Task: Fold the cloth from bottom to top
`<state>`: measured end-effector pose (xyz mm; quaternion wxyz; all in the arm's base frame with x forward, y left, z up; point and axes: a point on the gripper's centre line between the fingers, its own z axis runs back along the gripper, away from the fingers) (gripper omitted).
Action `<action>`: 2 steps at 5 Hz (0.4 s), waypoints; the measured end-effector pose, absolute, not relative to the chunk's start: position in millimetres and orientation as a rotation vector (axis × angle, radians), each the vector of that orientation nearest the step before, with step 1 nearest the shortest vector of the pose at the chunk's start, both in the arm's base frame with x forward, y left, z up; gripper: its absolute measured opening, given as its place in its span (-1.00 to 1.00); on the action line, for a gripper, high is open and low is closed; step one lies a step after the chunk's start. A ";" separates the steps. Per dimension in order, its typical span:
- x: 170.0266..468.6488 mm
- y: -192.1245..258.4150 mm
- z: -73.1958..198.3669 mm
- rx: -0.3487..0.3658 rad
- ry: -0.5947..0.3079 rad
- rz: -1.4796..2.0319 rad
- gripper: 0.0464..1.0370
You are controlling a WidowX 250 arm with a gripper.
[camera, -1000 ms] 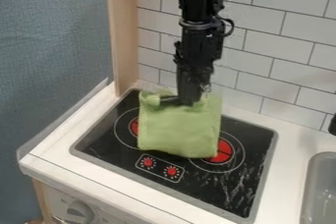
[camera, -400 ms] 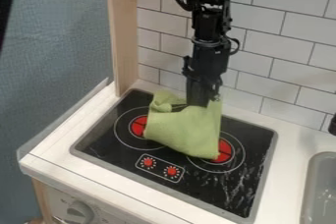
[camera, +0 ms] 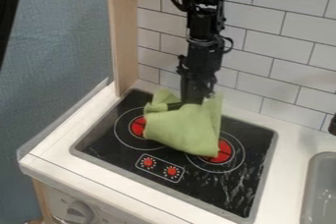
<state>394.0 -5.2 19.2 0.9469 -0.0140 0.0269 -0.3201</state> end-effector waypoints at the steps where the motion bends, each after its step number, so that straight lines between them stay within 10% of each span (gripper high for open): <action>1: 394.2 -4.1 19.2 -0.021 0.056 -0.634 -0.10; 2: 393.2 -3.8 18.2 -0.020 0.059 -0.617 0.51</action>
